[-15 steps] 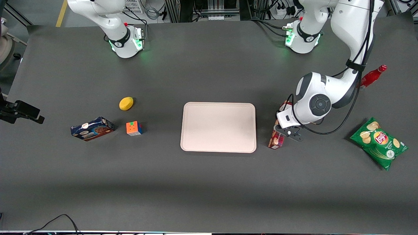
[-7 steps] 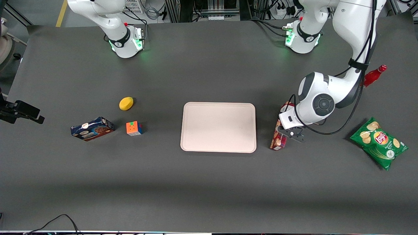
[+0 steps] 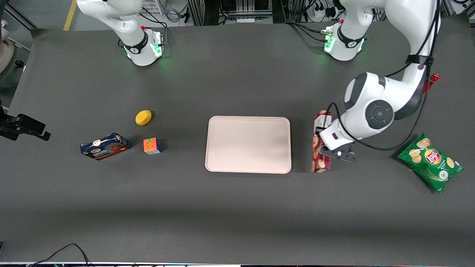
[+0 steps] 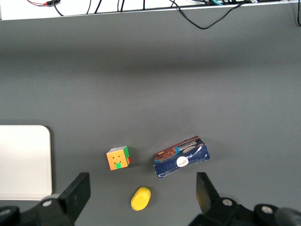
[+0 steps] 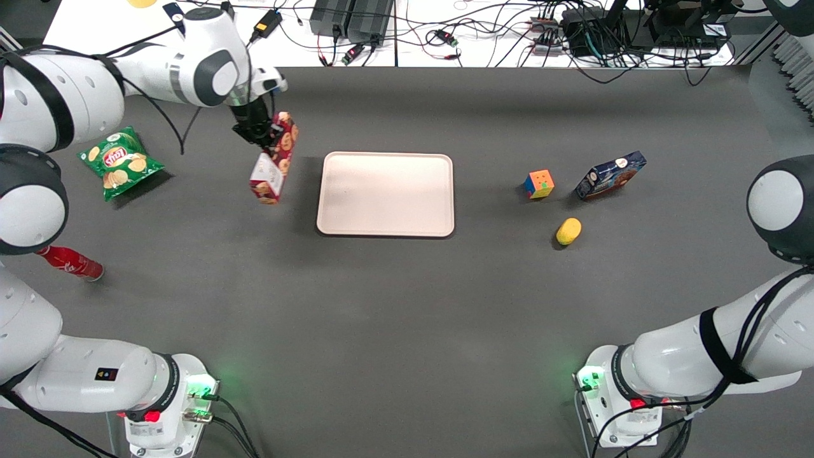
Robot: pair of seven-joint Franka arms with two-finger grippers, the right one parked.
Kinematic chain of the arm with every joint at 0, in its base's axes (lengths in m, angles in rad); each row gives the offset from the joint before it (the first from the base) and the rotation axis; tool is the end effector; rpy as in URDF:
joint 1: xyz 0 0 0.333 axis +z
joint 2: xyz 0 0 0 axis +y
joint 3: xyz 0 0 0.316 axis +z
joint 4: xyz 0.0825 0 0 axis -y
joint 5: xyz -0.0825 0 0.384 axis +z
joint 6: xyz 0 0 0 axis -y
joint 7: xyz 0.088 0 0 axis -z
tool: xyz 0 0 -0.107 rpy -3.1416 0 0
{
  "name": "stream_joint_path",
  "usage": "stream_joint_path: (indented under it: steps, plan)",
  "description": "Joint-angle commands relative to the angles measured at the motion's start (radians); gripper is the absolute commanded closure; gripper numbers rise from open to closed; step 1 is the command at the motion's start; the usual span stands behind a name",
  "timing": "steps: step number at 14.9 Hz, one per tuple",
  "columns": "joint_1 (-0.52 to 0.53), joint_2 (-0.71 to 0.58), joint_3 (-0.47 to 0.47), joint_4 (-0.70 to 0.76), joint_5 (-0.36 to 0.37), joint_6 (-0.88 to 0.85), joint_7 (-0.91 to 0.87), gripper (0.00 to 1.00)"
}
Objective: Place red cookie box on tray
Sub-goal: 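Lift the box and carry it onto the white tray, then lower the box upright onto the tray and open the left gripper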
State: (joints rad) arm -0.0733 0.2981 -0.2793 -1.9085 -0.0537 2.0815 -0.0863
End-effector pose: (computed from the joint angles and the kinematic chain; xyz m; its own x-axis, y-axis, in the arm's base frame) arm 0.5681 -0.2039 0.3389 0.9641 -0.2334 -0.1265 -0.2197 -0.9689 0.1138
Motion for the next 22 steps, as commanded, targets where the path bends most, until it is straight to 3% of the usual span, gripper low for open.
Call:
stream_joint_path:
  steps: [1,4,9,20,21,22]
  plan:
    - [-0.013,0.015,-0.107,0.02,-0.012,0.029,-0.221,0.91]
    - [-0.017,0.05,-0.168,0.019,0.015,0.083,-0.283,0.91]
    - [-0.055,0.13,-0.185,0.011,0.144,0.164,-0.357,0.89]
    - [-0.075,0.18,-0.185,-0.038,0.179,0.252,-0.451,0.85]
    - [-0.075,0.182,-0.184,-0.037,0.179,0.253,-0.451,0.76]
    - [-0.075,0.182,-0.185,-0.037,0.179,0.253,-0.451,0.58]
